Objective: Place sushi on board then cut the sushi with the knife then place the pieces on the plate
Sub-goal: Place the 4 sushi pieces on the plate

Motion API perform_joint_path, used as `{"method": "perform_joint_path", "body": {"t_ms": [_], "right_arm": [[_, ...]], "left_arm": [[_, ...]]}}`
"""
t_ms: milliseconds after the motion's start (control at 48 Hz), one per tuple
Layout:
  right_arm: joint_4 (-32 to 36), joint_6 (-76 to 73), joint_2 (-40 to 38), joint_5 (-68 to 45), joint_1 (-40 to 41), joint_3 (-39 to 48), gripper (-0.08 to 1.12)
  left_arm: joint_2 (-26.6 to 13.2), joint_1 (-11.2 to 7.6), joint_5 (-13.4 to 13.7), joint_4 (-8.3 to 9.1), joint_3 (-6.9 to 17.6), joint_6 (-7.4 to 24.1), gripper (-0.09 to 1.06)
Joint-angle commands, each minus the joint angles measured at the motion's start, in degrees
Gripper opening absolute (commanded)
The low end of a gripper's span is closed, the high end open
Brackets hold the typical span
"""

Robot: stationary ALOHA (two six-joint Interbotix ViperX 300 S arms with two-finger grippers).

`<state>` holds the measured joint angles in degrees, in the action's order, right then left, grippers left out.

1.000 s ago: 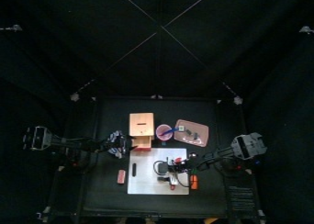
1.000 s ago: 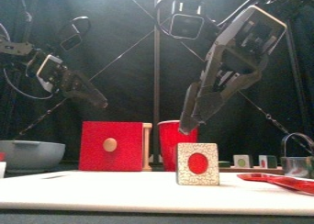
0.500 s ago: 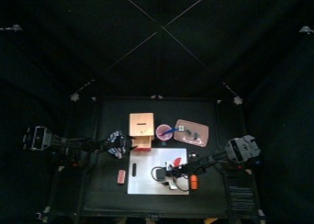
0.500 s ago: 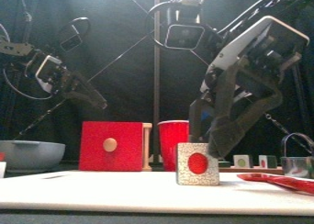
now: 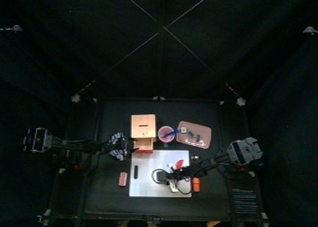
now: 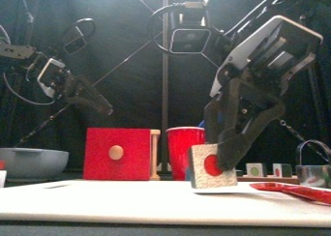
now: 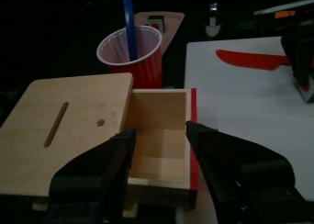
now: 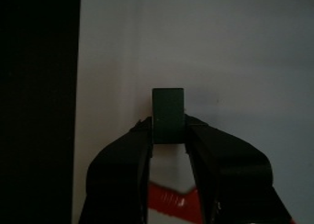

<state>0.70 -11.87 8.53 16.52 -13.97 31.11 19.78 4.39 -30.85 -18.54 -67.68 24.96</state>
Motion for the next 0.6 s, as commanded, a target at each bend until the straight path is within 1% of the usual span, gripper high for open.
{"method": "perform_joint_path", "body": {"t_ms": [21, 188, 417, 604], "right_arm": [[-1.8, 0.1, -5.6, 7.5, 2.1, -0.5, 0.60], [-2.5, -0.1, -13.0, 18.1, 5.4, 1.2, 0.60], [-2.8, -0.3, -26.6, 22.7, 12.0, 7.5, 0.60], [-2.4, -0.3, -37.2, 29.7, 22.5, 14.1, 0.60]], "left_arm": [[0.2, -0.09, -0.2, 0.09, 0.4, 0.0, 0.85], [0.2, 0.26, -0.3, 0.09, 0.0, 0.2, 0.85], [0.2, 0.44, -0.3, 0.18, -0.2, 0.4, 0.85], [0.3, 0.44, -0.2, 0.35, -0.4, 0.4, 0.85]]}}
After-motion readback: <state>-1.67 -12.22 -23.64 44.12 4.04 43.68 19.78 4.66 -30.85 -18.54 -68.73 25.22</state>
